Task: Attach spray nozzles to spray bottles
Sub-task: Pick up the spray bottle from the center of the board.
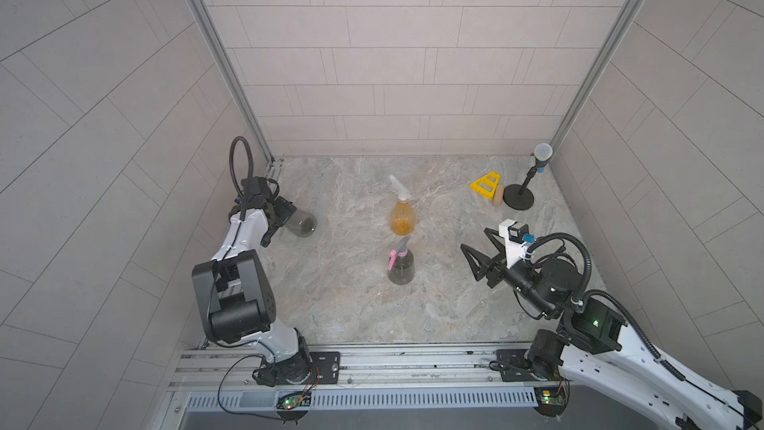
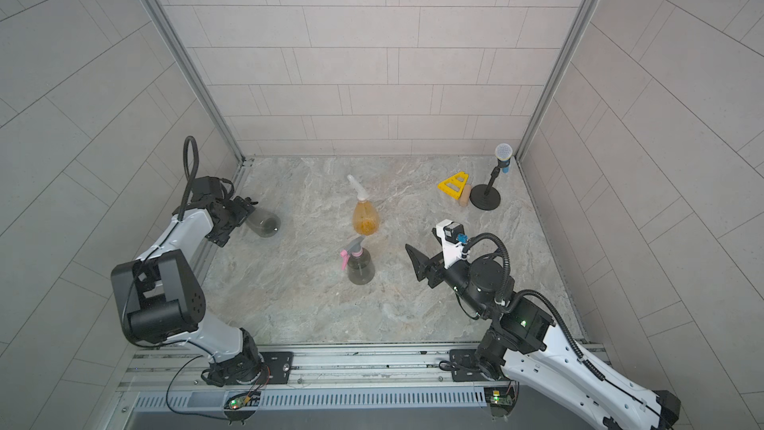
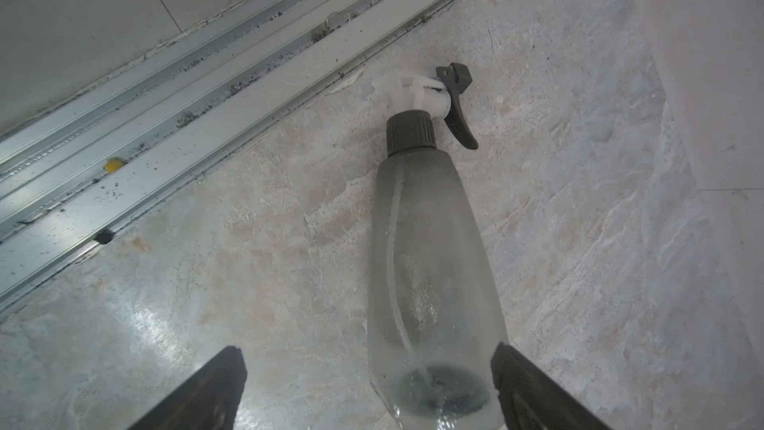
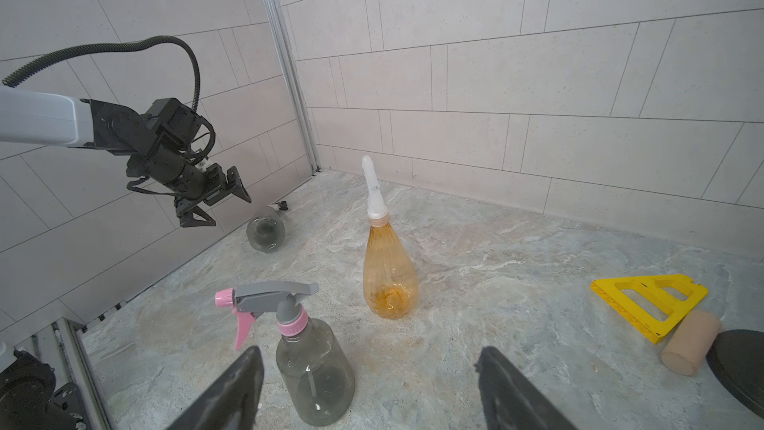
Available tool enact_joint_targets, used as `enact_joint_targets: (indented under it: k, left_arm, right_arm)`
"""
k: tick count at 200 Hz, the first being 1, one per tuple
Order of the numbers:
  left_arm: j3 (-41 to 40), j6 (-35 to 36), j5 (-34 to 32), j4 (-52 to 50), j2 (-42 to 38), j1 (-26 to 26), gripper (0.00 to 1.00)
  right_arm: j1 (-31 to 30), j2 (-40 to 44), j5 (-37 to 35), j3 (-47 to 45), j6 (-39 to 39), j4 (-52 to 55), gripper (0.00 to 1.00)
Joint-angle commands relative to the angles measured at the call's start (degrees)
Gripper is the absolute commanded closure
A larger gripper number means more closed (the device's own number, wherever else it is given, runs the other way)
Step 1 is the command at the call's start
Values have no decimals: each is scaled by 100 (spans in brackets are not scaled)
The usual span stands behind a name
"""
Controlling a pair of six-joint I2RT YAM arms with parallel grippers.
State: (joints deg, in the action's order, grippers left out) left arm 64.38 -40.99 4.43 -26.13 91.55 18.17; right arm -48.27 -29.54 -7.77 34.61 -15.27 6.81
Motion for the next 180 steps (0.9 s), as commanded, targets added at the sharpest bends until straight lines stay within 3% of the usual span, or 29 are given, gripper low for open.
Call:
enact_joint_targets:
  k: [1, 70, 119, 180]
  left_arm:
    - [148, -434, -79, 394, 272, -128, 0]
    - [593, -615, -284, 573, 1118, -593, 0]
    - [1279, 28, -560, -565, 1793, -683, 0]
    - [1109, 162, -489, -507, 2139, -693, 0]
  right_arm:
    - [58, -111, 85, -38, -47, -186, 19]
    - [226, -291, 211, -51, -80, -224, 20]
    - [308, -261, 209, -79, -126, -239, 20]
    - [327, -229, 203, -83, -117, -216, 20]
